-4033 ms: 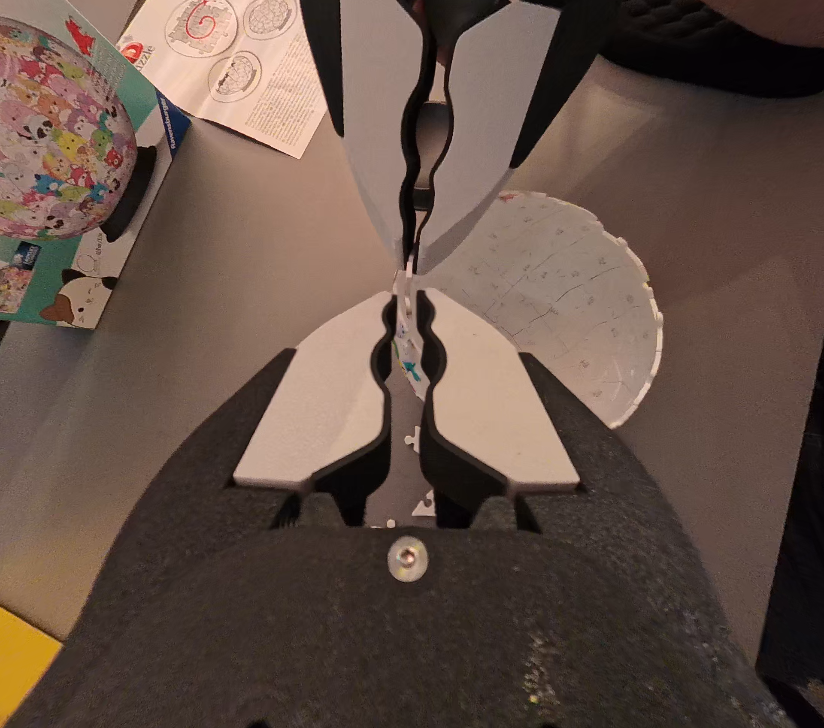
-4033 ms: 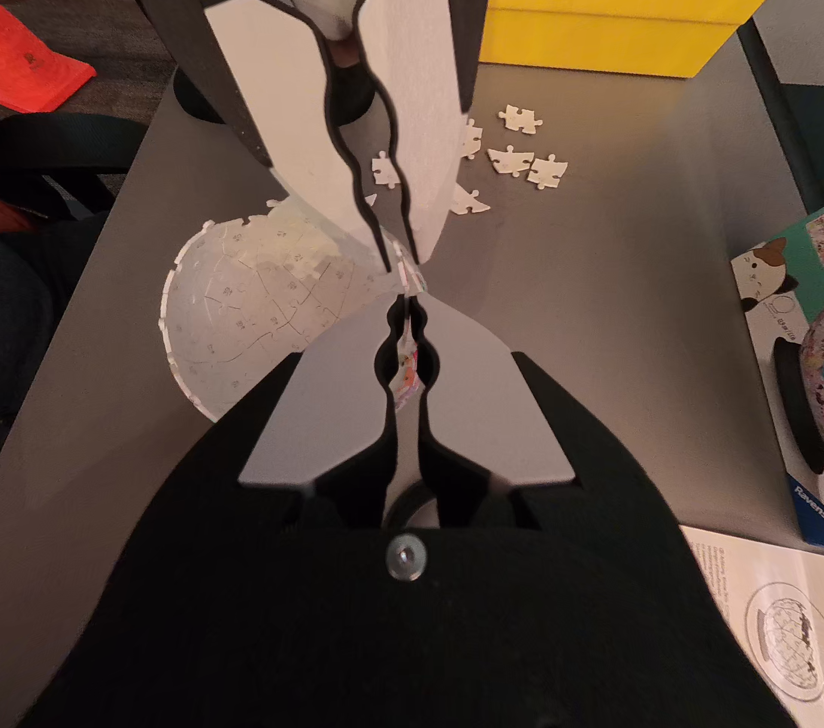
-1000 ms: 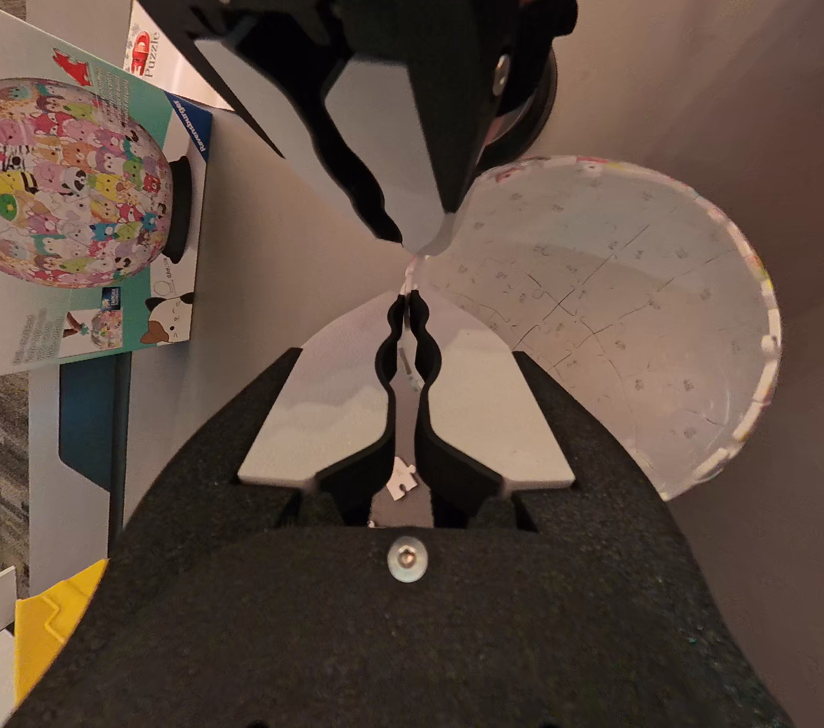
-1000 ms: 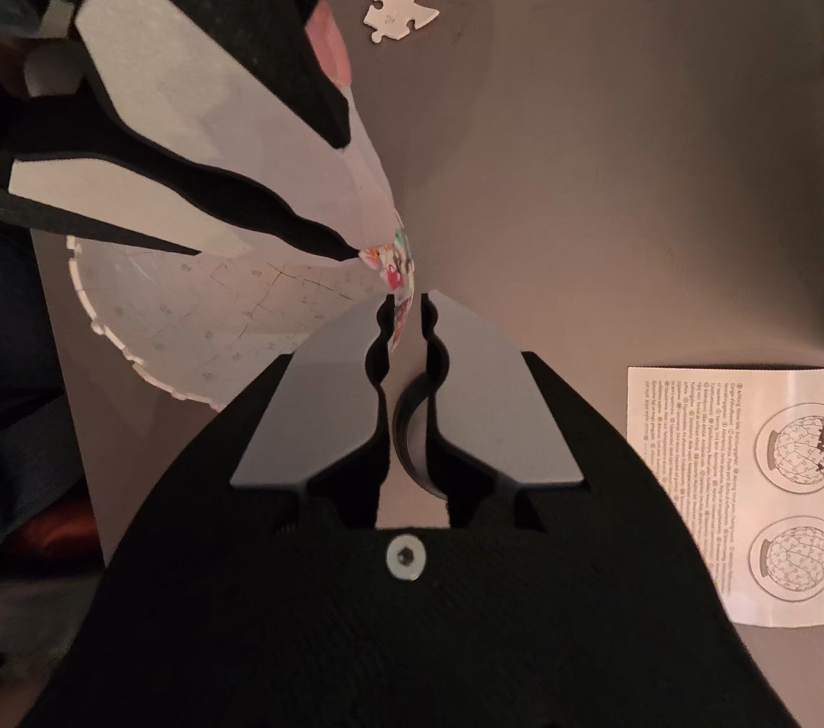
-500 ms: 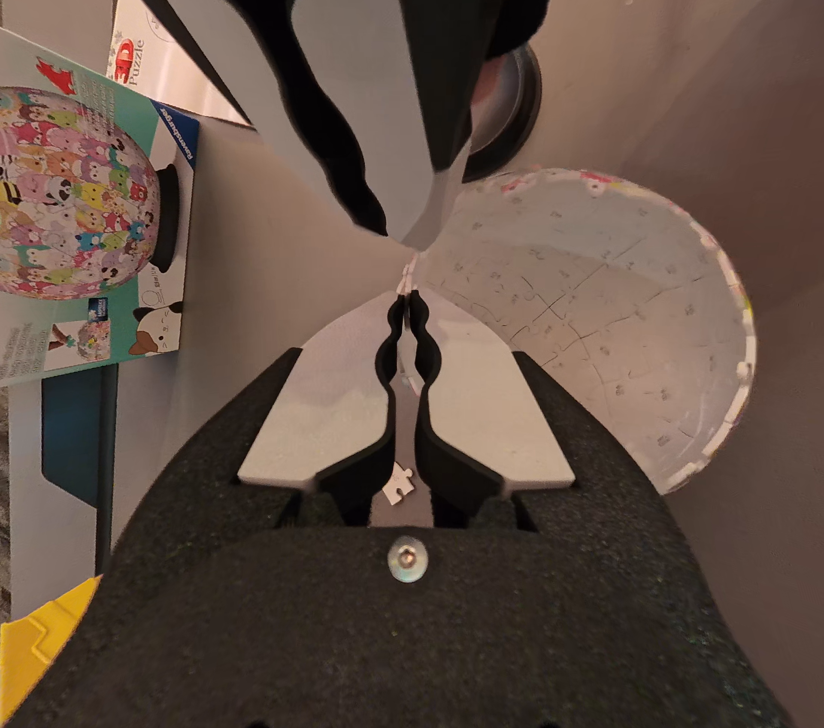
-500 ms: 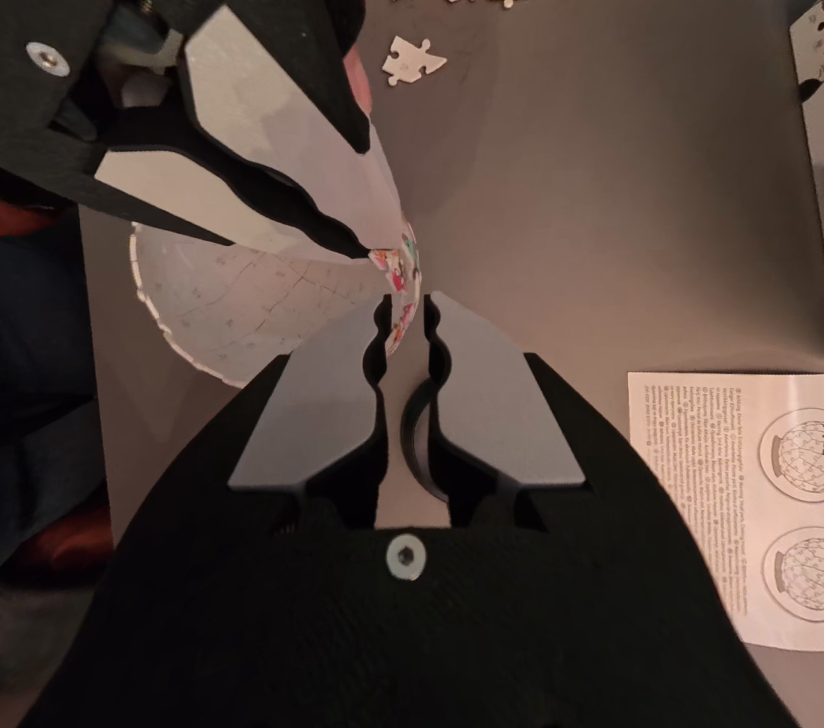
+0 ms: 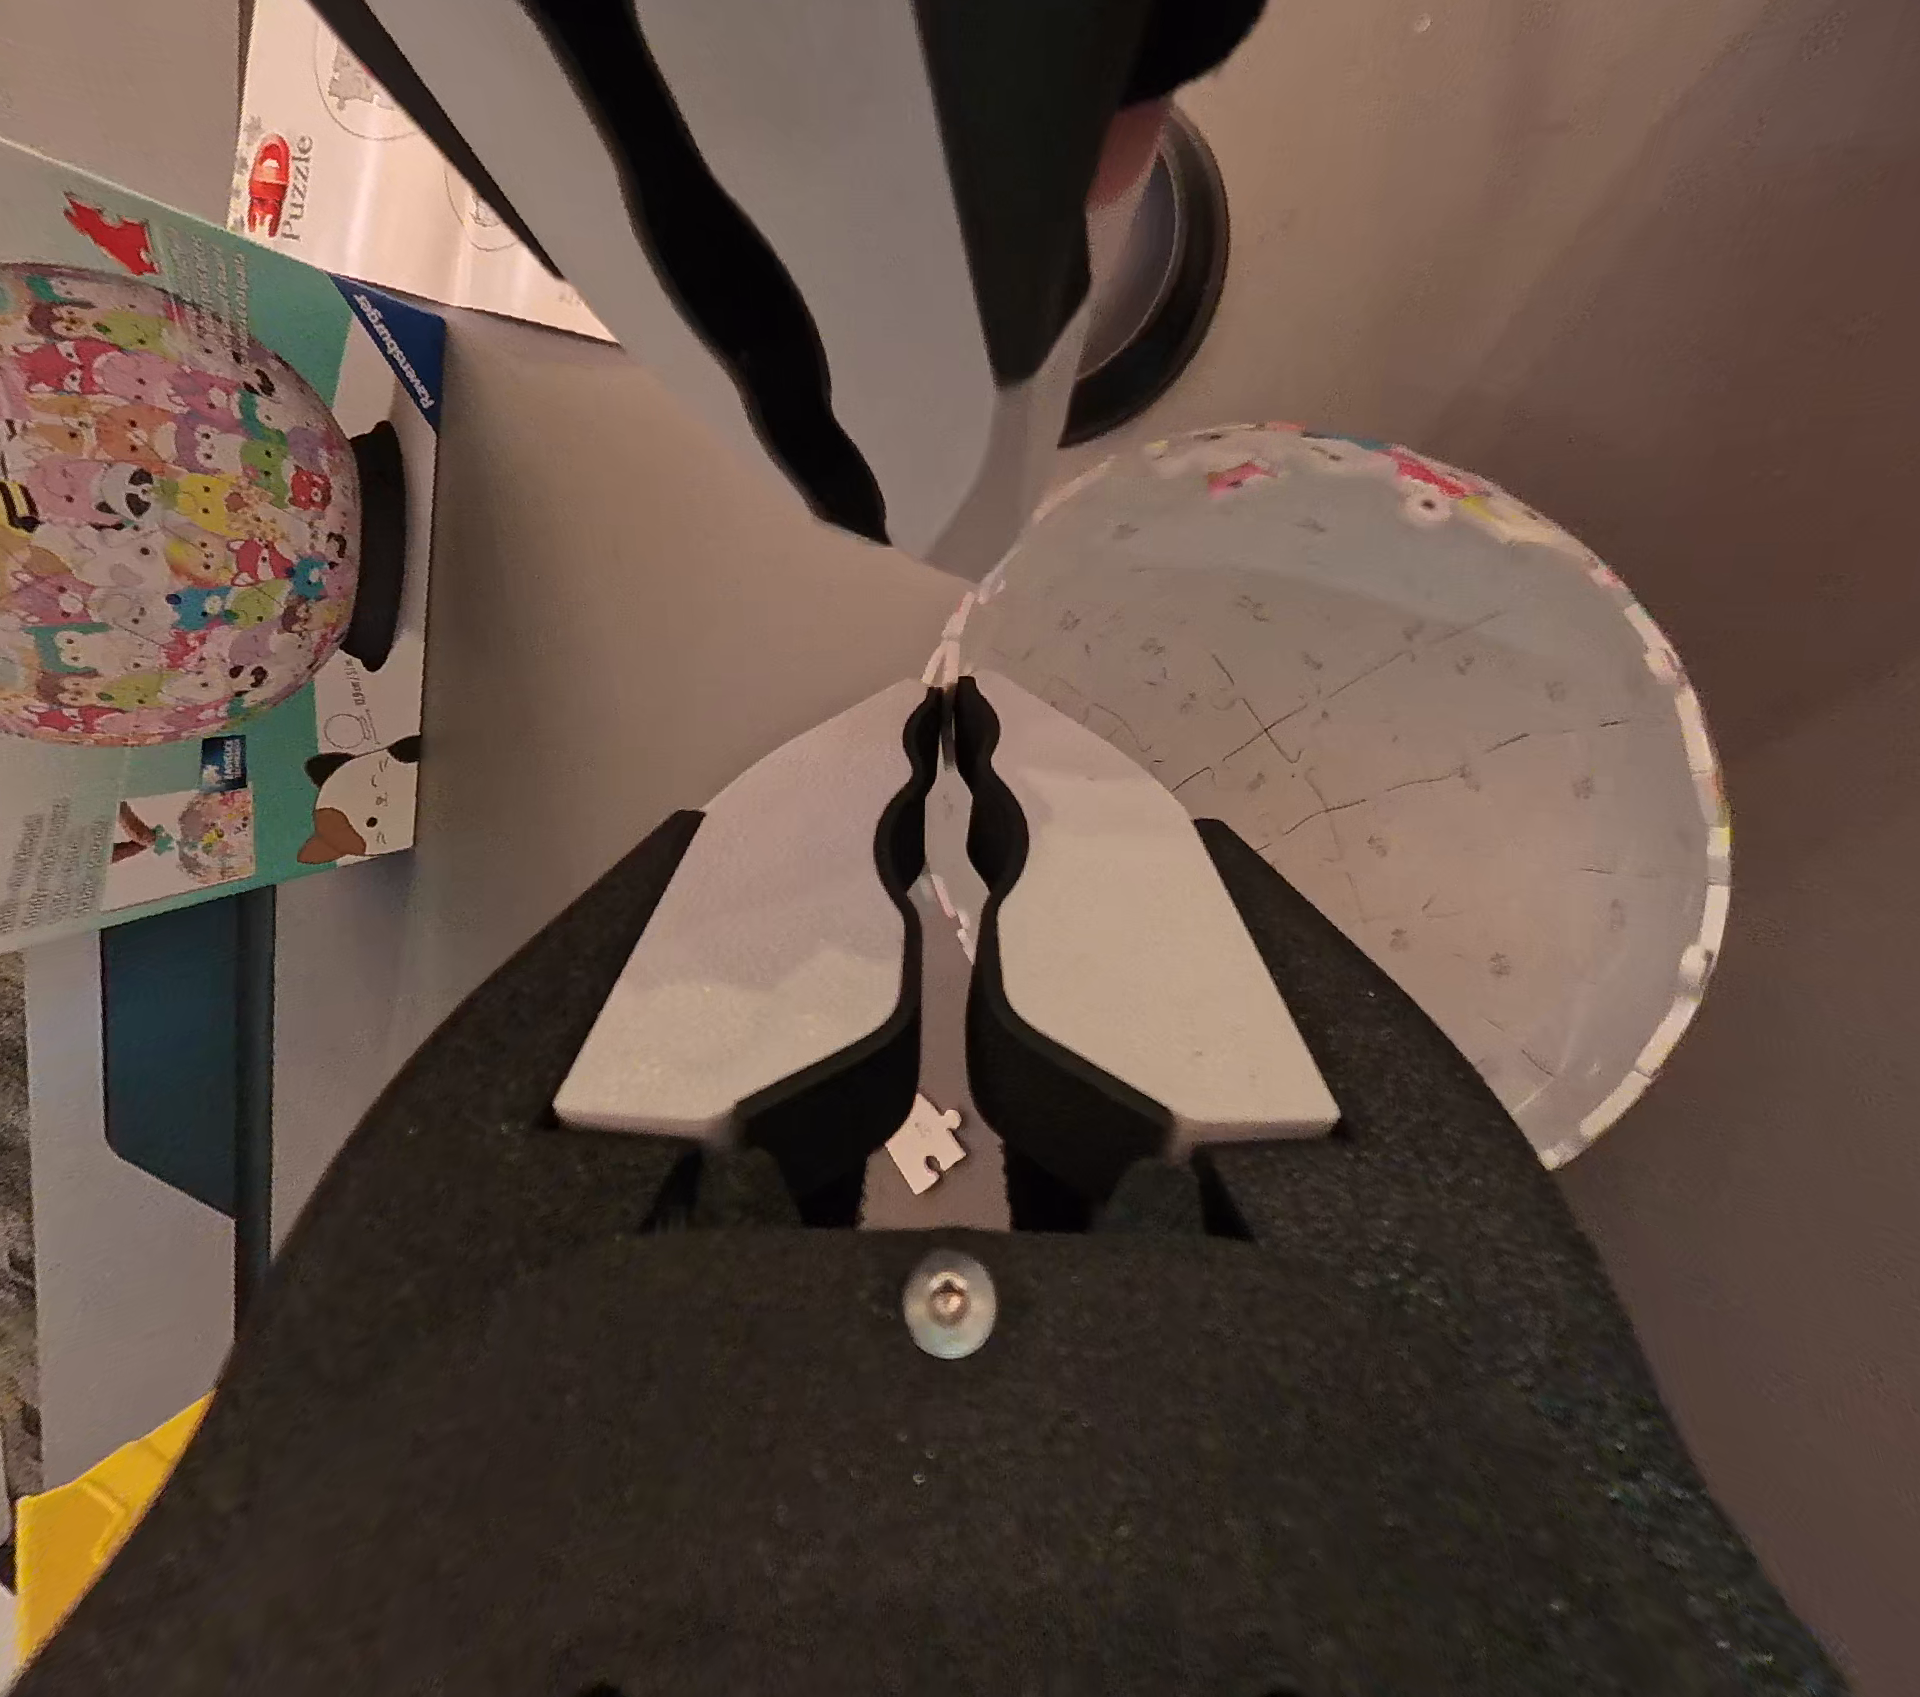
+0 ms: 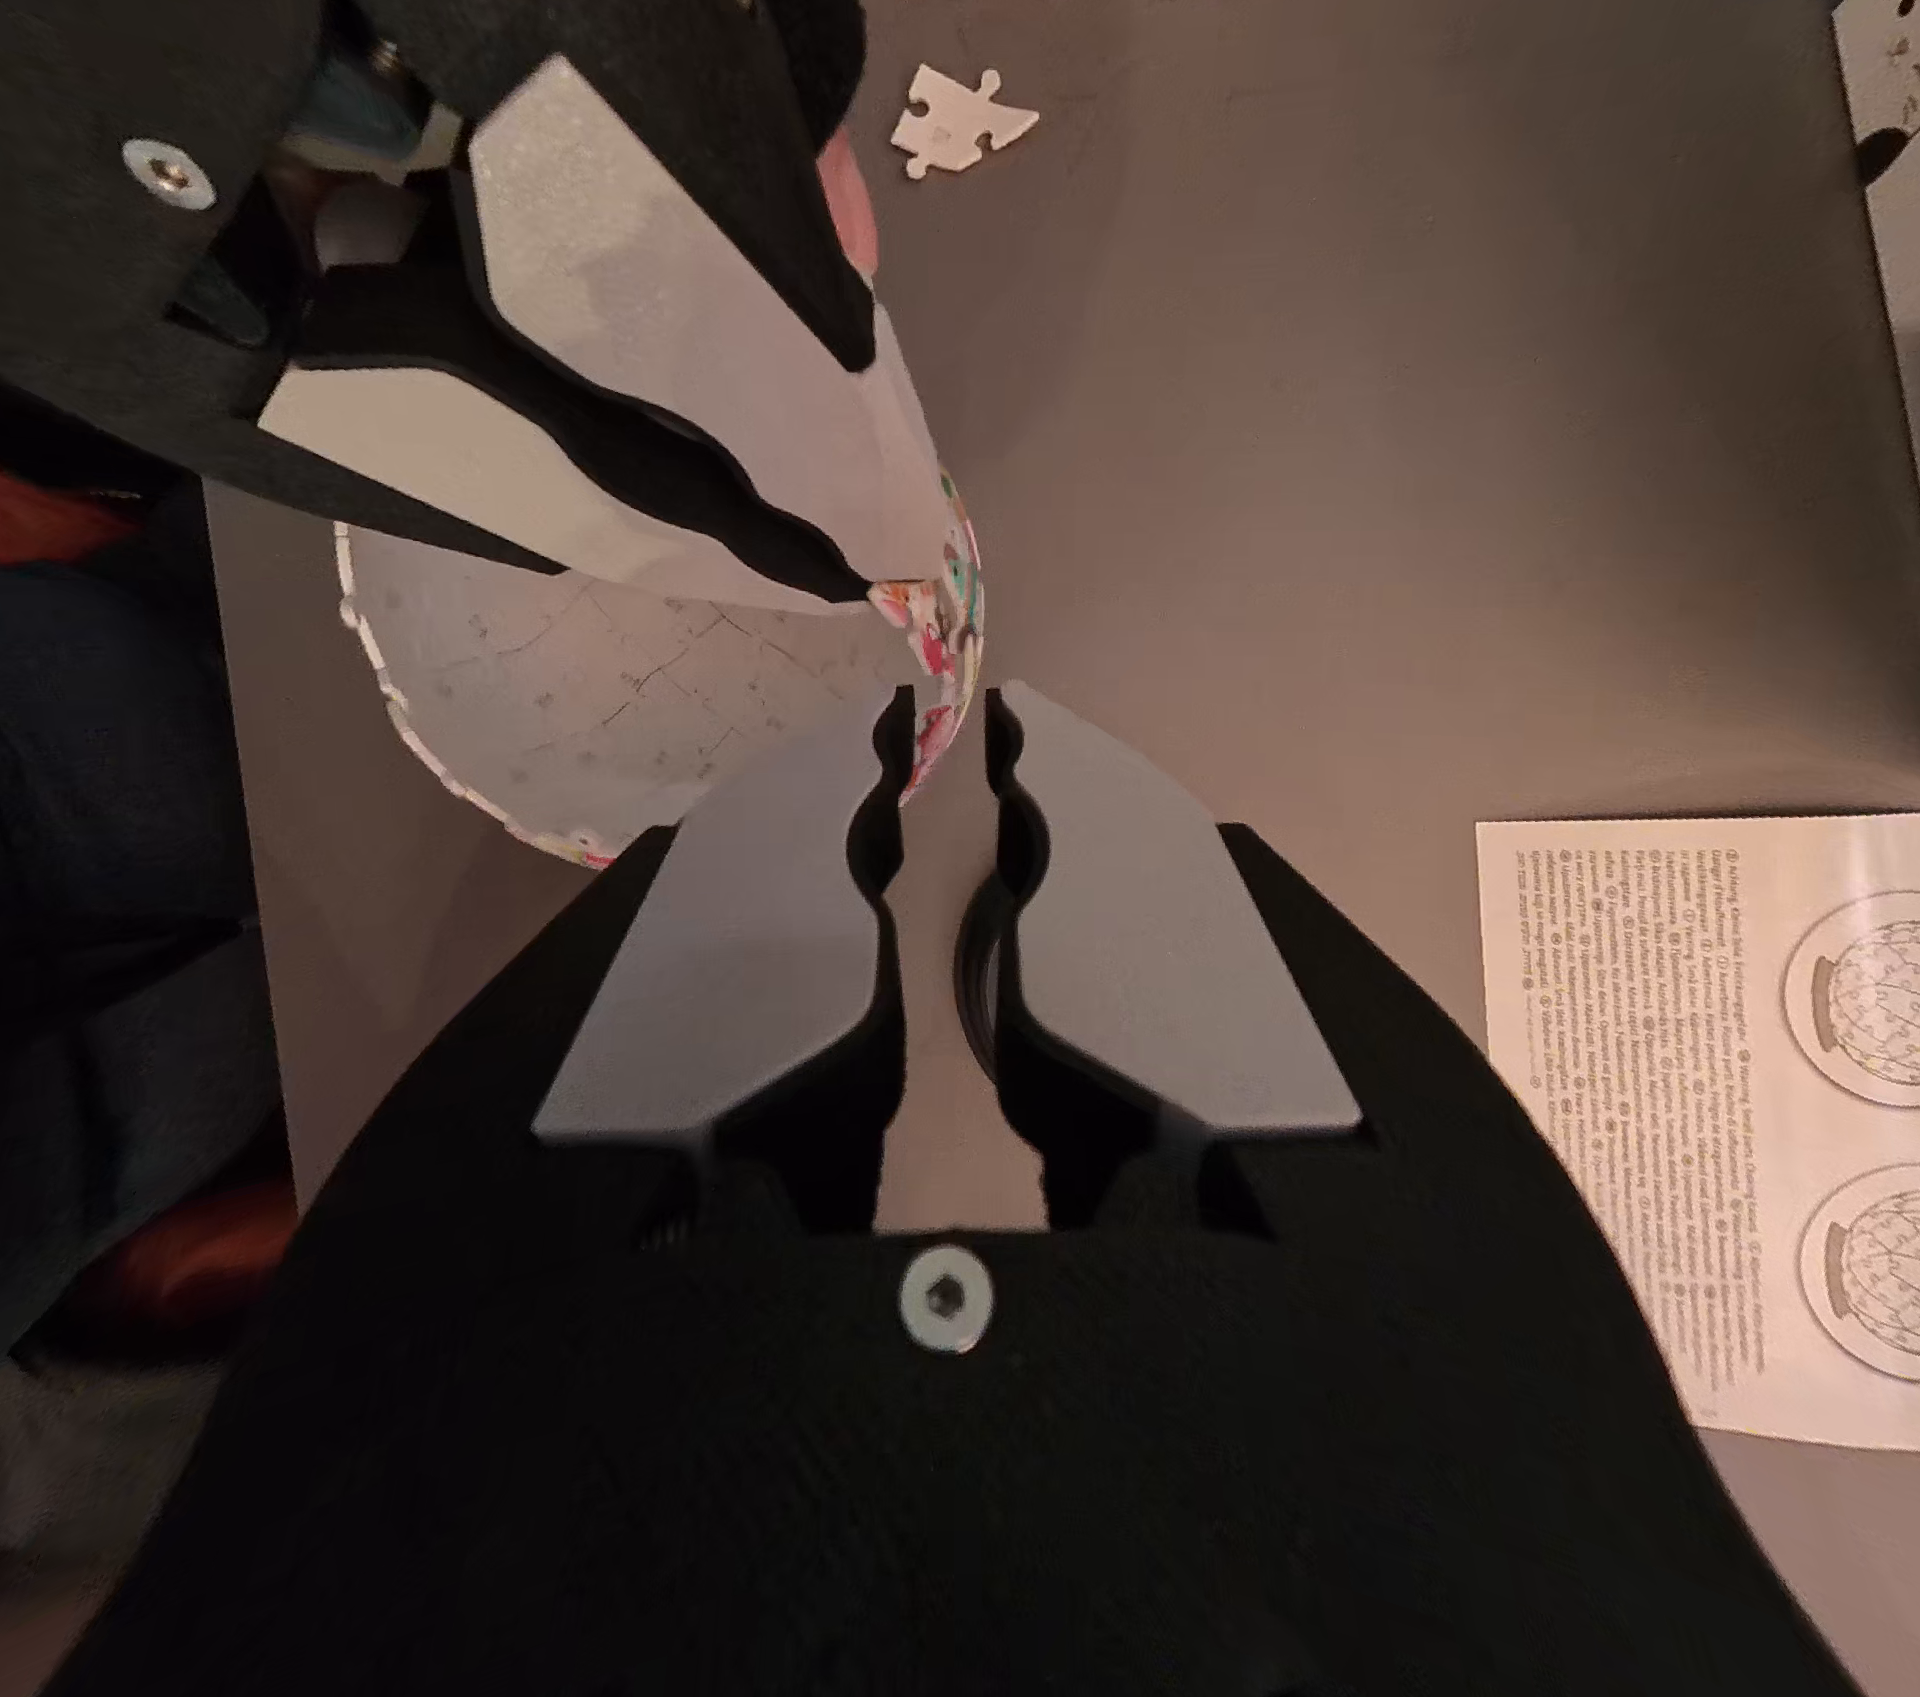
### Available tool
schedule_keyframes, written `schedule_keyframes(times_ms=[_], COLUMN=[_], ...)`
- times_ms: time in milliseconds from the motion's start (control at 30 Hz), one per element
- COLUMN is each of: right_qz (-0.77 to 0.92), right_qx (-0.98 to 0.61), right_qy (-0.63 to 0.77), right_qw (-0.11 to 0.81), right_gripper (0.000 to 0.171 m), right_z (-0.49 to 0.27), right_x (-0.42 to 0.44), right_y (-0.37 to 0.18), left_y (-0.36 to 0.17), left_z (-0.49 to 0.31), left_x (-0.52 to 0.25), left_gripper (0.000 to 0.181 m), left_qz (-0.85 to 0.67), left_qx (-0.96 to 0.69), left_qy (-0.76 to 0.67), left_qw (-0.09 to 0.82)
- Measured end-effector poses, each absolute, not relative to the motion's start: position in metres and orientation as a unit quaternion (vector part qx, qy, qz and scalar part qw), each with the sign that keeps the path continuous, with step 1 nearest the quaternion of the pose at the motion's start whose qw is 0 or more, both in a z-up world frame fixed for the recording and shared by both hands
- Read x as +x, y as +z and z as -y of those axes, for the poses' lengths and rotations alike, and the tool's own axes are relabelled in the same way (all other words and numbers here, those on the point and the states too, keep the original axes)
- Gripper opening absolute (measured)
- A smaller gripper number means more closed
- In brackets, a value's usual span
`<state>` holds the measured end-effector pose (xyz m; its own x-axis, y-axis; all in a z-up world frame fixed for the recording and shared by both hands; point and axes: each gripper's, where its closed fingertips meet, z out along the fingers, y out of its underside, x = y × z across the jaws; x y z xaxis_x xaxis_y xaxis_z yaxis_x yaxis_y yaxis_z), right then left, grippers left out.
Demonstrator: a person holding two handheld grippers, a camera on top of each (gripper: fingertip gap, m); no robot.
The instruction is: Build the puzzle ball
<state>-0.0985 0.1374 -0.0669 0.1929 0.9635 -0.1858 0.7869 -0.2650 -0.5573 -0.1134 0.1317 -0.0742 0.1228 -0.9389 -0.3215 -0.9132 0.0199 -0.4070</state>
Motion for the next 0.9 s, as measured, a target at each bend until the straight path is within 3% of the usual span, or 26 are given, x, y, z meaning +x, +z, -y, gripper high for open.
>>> schedule_keyframes(times_ms=[167,567,900], right_qz=[0.578,0.548,0.626], right_qx=[-0.731,-0.655,-0.653], right_qy=[0.297,0.312,0.252], right_qw=[0.210,0.416,0.344], right_gripper=[0.014,0.019,0.019], right_z=[-0.137,-0.114,-0.074], right_x=[-0.098,-0.092,-0.125], right_y=[-0.047,0.022,0.011], left_y=[-0.069,-0.014,-0.003], left_z=[-0.128,-0.105,-0.074], left_x=[-0.112,-0.136,-0.126], left_gripper=[0.002,0.002,0.002], left_qz=[-0.657,-0.606,-0.656], left_qx=[-0.700,-0.700,-0.671], left_qy=[-0.047,-0.128,-0.119], left_qw=[0.277,0.356,0.323])
